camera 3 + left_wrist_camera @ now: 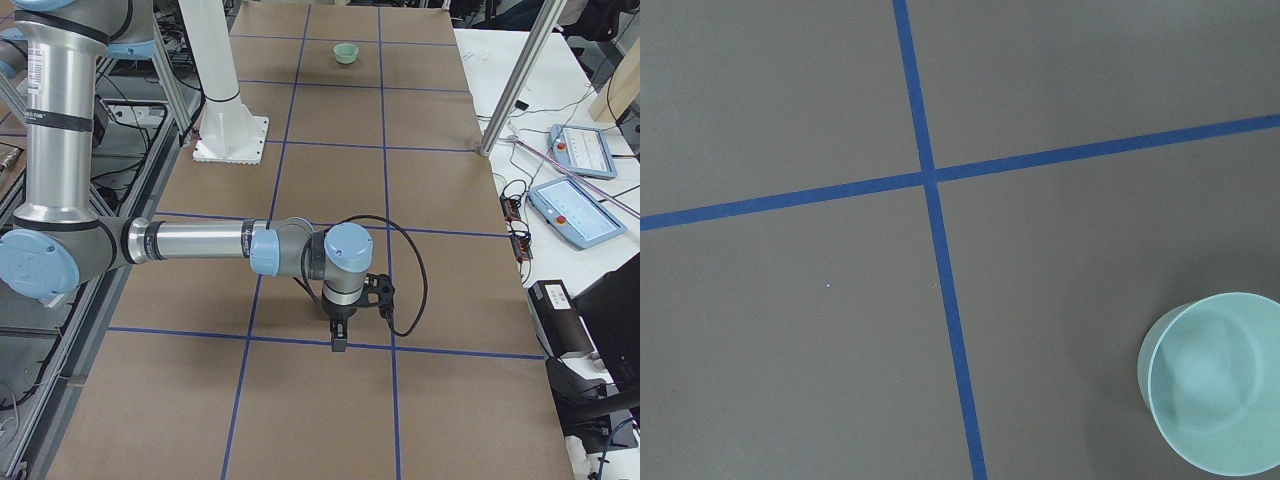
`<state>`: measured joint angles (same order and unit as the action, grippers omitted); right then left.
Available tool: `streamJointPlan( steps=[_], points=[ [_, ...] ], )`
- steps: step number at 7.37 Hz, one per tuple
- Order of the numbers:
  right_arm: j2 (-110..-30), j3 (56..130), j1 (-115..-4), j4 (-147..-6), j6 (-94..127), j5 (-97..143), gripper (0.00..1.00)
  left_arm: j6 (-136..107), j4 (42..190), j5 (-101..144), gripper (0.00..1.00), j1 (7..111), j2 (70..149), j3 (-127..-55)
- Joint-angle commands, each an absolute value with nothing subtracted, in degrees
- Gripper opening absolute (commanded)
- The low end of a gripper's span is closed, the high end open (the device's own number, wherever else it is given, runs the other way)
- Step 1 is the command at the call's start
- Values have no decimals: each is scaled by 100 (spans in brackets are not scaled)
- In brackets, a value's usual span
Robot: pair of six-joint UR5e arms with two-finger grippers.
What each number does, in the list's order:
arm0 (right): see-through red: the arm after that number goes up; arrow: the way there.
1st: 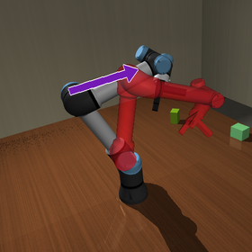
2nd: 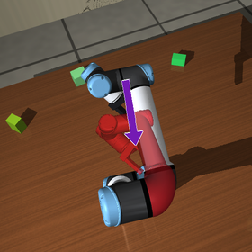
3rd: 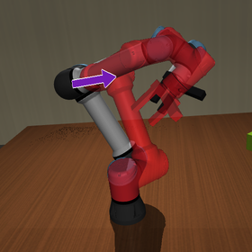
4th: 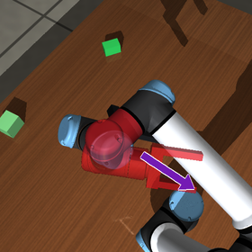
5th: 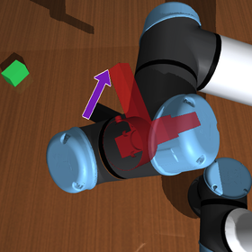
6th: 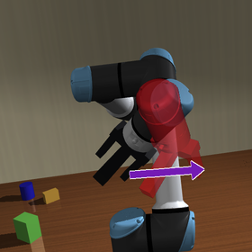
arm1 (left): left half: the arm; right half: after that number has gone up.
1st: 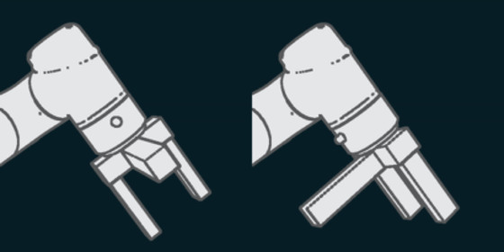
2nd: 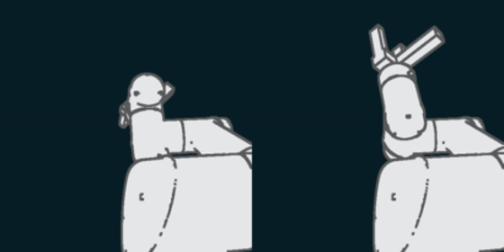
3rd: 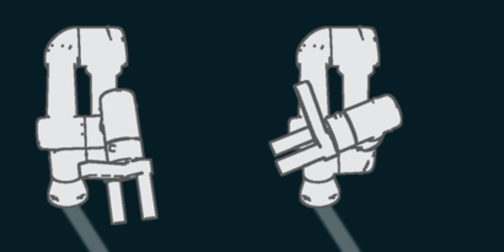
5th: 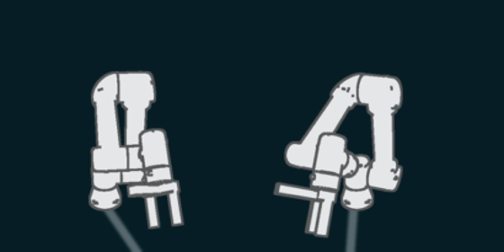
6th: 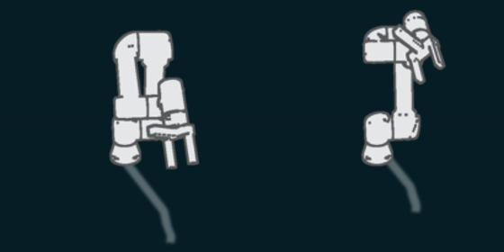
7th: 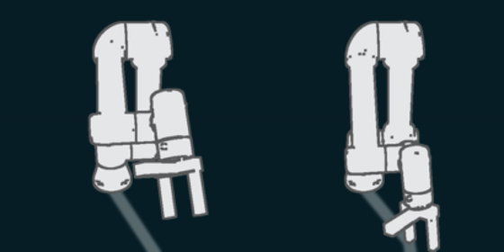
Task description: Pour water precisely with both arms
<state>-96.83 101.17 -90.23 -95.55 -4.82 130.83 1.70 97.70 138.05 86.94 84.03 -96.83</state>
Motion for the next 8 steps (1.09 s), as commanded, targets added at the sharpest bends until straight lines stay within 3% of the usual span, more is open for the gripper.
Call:
streamJointPlan(
  steps=[1,8],
  points=[
    [-9668,10370,-9018,-9536,-483,13157,100,158,9791,13816,100,8692,8411,-9694],
    [-9738,9959,-8938,-7692,-440,13429,100,123,11364,13834,100,8675,8859,-9527]
  ],
)
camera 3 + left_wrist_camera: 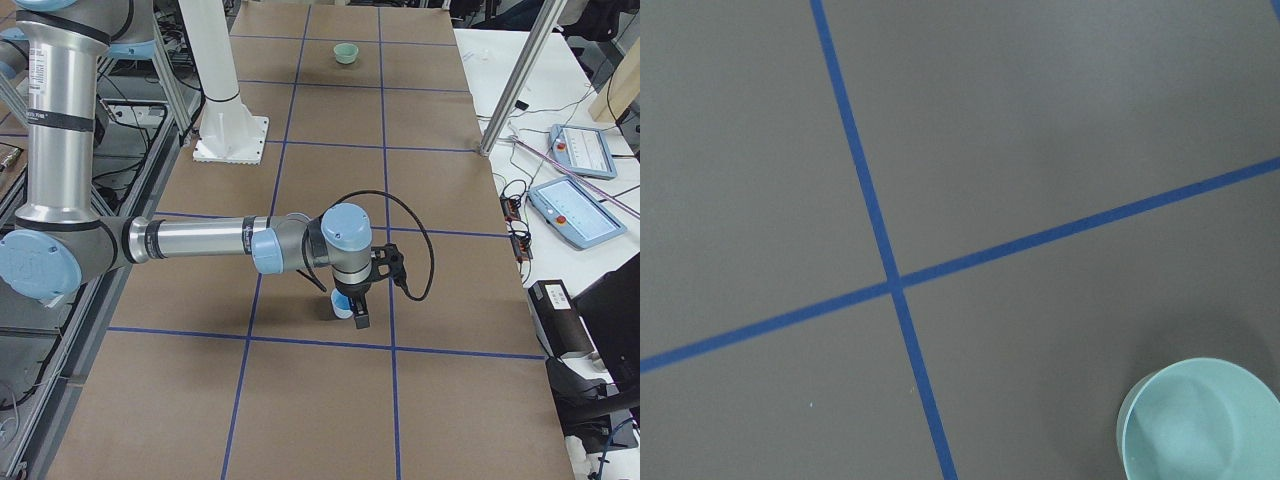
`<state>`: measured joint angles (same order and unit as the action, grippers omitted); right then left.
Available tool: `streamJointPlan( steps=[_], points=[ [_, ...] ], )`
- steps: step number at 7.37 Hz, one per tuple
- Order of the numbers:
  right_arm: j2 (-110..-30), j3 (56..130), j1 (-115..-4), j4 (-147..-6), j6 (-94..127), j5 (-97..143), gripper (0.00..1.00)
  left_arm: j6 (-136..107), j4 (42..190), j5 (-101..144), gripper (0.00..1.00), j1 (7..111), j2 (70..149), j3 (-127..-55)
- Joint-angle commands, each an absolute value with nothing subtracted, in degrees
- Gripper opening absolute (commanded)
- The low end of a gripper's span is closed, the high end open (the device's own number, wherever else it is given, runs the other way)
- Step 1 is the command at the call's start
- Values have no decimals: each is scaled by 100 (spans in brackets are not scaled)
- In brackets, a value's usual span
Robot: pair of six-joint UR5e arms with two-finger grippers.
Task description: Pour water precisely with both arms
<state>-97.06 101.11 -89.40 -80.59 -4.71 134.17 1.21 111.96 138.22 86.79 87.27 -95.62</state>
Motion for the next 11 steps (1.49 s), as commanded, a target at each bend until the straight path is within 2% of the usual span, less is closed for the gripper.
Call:
streamJointPlan(
  steps=[1,3,4,6,8,11],
  points=[
    [-9703,9949,-8938,-7647,-439,13421,100,123,11408,13843,100,8675,8885,-9536],
    [-9650,9818,-8930,-7647,-413,13430,100,62,11821,13913,100,8178,8868,-9440],
    [-9642,9800,-8938,-7646,-413,13421,100,-1191,11926,13904,100,8026,8859,-9257],
    [-9650,9800,-8938,-7646,-413,13421,100,-2194,12985,13520,100,7429,8641,-8871],
    [-9650,9809,-8938,-7646,-413,13421,100,-3282,13944,12914,100,6745,8325,-8781],
    [-9659,9809,-8938,-7646,-413,13421,100,-3551,14211,12359,98,6154,8192,-8754]
  ],
)
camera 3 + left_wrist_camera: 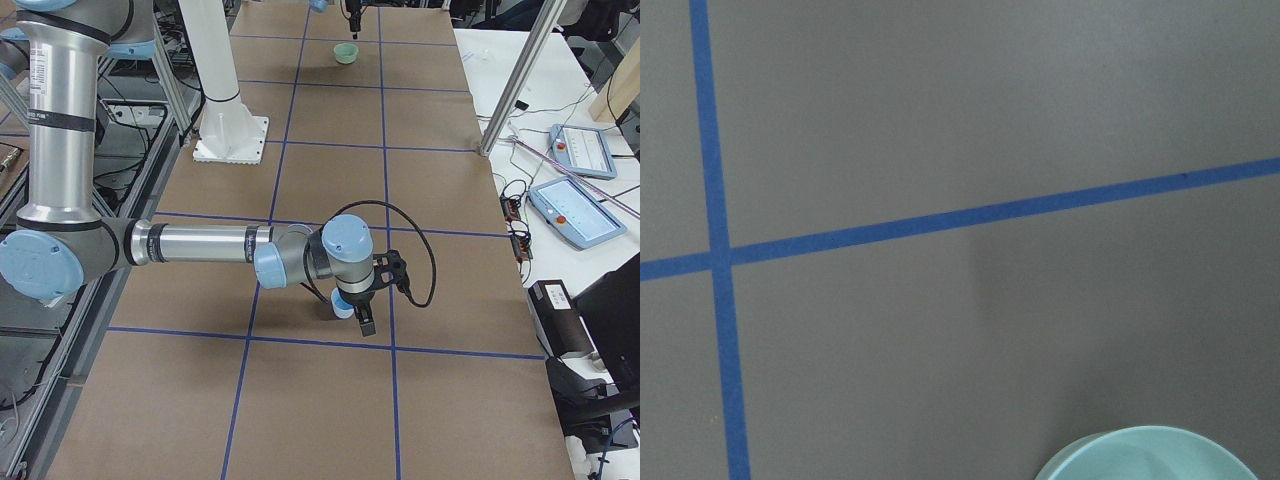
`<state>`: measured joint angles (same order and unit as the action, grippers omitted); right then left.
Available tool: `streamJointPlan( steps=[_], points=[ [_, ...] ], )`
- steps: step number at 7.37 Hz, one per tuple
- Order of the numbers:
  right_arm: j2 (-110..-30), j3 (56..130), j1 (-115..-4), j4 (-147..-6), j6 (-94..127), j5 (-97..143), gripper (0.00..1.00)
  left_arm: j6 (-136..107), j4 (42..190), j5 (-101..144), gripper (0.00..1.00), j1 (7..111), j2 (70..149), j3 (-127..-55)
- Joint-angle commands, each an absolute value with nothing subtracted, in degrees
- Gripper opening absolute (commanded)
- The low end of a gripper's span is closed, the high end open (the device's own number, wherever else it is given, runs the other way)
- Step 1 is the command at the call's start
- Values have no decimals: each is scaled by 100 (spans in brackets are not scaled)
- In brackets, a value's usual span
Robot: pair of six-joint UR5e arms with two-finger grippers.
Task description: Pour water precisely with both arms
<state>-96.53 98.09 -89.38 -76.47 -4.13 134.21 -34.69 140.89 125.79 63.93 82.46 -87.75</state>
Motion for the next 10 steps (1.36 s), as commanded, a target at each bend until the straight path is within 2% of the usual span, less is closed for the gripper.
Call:
streamJointPlan(
  steps=[1,2,3,4,8,10],
  points=[
    [-9659,9809,-8938,-7646,-413,13421,100,-3533,14221,12357,86,6074,8183,-8754],
    [-9668,9809,-8938,-7646,-413,13430,100,-3525,14273,12349,55,5925,8157,-8754],
    [-9668,9809,-8938,-7646,-413,13430,100,-3516,14282,12357,17,5819,8139,-8754],
    [-9677,9809,-8938,-7646,-413,13430,100,-3490,14326,12357,0,5818,8139,-8771],
    [-9686,9817,-8938,-7646,-413,13430,100,-3515,14178,12828,0,5836,8252,-9095],
    [-9686,9817,-8938,-7646,-413,13438,100,-3586,12998,13034,0,5845,8715,-9752]
  ],
)
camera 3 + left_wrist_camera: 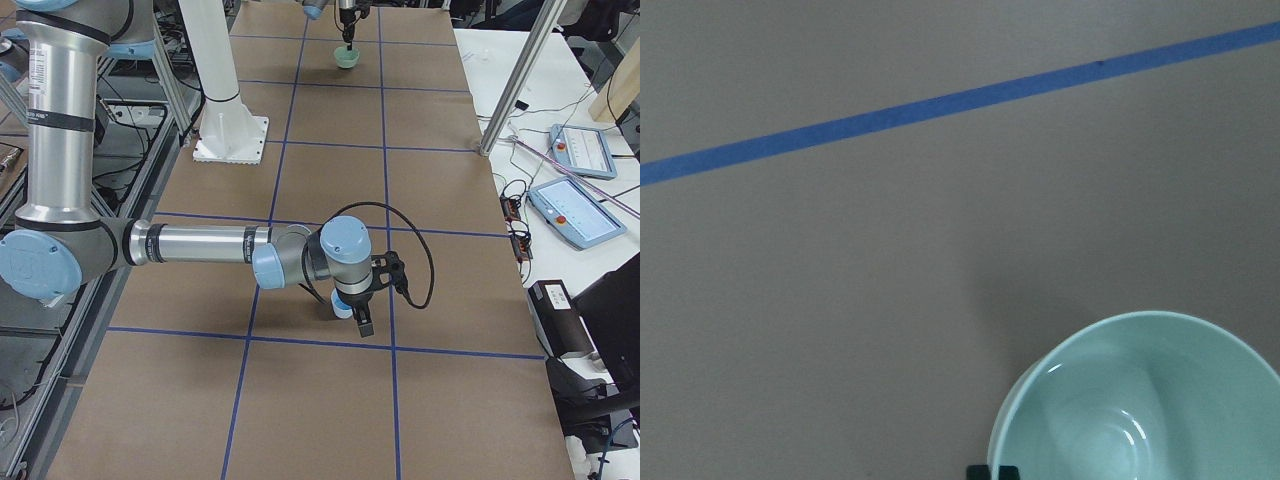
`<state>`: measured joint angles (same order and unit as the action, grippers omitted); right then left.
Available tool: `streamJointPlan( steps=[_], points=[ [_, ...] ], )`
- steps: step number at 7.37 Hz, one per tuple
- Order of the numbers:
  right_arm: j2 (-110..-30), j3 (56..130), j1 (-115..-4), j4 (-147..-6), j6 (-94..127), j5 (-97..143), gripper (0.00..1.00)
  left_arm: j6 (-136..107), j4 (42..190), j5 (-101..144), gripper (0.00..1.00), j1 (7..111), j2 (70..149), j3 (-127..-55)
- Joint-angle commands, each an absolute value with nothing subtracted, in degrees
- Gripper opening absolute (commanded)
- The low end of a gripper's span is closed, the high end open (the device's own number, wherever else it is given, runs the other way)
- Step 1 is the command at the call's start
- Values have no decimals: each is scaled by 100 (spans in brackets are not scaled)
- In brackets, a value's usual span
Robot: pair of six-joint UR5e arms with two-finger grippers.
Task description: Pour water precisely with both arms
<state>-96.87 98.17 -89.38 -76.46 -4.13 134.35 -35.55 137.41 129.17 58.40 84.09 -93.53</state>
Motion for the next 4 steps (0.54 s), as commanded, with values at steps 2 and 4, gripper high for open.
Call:
streamJointPlan(
  steps=[2,4],
  points=[
    [-9686,9817,-8938,-7646,-413,13438,100,-3656,11660,13025,0,5827,9654,-10098],
    [-9686,9809,-8938,-7646,-413,13438,100,-4653,11339,12964,0,5330,10499,-10073]
  ],
)
